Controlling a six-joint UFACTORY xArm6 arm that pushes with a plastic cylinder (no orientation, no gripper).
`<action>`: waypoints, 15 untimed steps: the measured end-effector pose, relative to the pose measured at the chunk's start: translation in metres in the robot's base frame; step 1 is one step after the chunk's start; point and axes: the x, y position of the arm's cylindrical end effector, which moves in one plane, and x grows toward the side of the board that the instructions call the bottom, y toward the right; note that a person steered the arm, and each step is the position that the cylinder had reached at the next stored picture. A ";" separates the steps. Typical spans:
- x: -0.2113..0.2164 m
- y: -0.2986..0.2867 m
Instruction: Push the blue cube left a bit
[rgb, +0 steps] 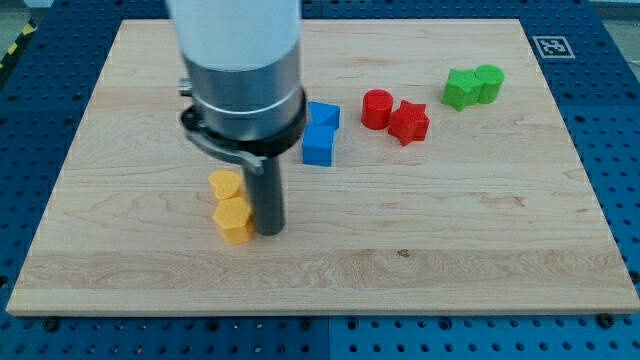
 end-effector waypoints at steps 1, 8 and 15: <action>0.000 -0.002; -0.094 0.132; -0.113 0.062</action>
